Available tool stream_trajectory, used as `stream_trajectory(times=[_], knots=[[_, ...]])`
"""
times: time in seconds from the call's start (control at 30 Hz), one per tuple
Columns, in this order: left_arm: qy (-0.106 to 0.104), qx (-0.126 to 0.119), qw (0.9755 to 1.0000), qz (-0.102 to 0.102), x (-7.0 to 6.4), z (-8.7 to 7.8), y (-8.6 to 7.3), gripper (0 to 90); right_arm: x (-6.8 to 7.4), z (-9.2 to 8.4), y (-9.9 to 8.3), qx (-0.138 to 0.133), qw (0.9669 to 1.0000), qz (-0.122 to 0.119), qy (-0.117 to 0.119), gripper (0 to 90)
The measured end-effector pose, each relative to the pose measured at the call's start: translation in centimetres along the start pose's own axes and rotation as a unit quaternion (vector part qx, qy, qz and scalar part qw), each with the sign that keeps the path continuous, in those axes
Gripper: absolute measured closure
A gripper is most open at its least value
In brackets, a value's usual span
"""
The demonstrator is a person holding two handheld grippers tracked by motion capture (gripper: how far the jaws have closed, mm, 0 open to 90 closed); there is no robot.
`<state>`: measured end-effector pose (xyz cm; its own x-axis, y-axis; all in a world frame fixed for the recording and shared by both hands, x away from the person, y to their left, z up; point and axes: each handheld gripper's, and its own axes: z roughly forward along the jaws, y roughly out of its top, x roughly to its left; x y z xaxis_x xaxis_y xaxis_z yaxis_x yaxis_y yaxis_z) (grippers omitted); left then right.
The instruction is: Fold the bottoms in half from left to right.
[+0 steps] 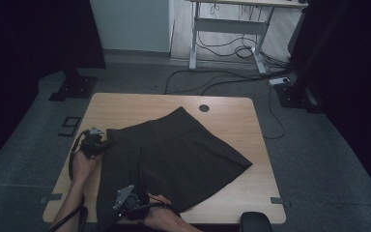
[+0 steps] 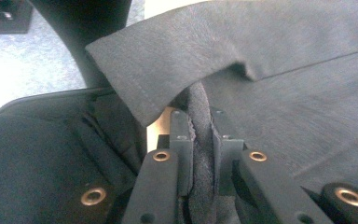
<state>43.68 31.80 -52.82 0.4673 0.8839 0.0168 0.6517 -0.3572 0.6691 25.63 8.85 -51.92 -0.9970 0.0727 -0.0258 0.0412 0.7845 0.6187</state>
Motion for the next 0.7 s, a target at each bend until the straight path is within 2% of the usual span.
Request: stream_trajectory(times=[0.03, 0.13, 0.37, 0.4, 0.43, 0.47, 0.53, 0.6, 0.63, 0.7], knots=[[-0.001, -0.008, 1.0000, -0.002, -0.1, -0.3, 0.3, 86.8, 0.0, 0.0, 0.0, 0.000, 1.0000, 0.000, 0.000, 81.5], [-0.008, -0.031, 0.9995, -0.008, -0.3, -1.2, 1.4, 86.8, -0.3, -1.6, 0.1, -0.012, 0.9997, -0.002, -0.021, 81.8], [-0.019, -0.054, 0.9983, 0.014, -1.9, -2.4, 5.6, 86.8, -2.1, -6.2, -0.9, -0.044, 0.9968, 0.023, -0.063, 82.0], [-0.021, -0.058, 0.9979, 0.018, -2.4, -2.4, 6.8, 86.8, -2.6, -7.5, -1.6, -0.049, 0.9953, 0.031, -0.077, 82.0], [-0.021, -0.058, 0.9979, 0.018, -2.4, -2.4, 6.8, 86.8, -2.6, -7.5, -1.6, -0.049, 0.9953, 0.031, -0.077, 82.0], [-0.022, -0.061, 0.9977, 0.021, -2.9, -2.2, 7.6, 86.8, -3.2, -8.7, -2.4, -0.052, 0.9935, 0.043, -0.091, 82.0], [-0.024, -0.063, 0.9974, 0.026, -3.6, -1.9, 8.9, 86.8, -3.4, -9.1, -2.7, -0.055, 0.9928, 0.047, -0.095, 82.0], [-0.027, -0.065, 0.9971, 0.030, -4.3, -1.3, 10.2, 86.9, -4.3, -11.1, -4.3, -0.061, 0.9888, 0.069, -0.118, 82.0], [-0.027, -0.066, 0.9970, 0.031, -4.6, -1.1, 10.6, 86.9, -4.3, -11.1, -4.3, -0.061, 0.9888, 0.069, -0.118, 82.0], [-0.031, -0.071, 0.9965, 0.031, -5.3, -0.5, 11.9, 86.9, -4.9, -12.3, -5.4, -0.063, 0.9860, 0.082, -0.131, 82.0]])
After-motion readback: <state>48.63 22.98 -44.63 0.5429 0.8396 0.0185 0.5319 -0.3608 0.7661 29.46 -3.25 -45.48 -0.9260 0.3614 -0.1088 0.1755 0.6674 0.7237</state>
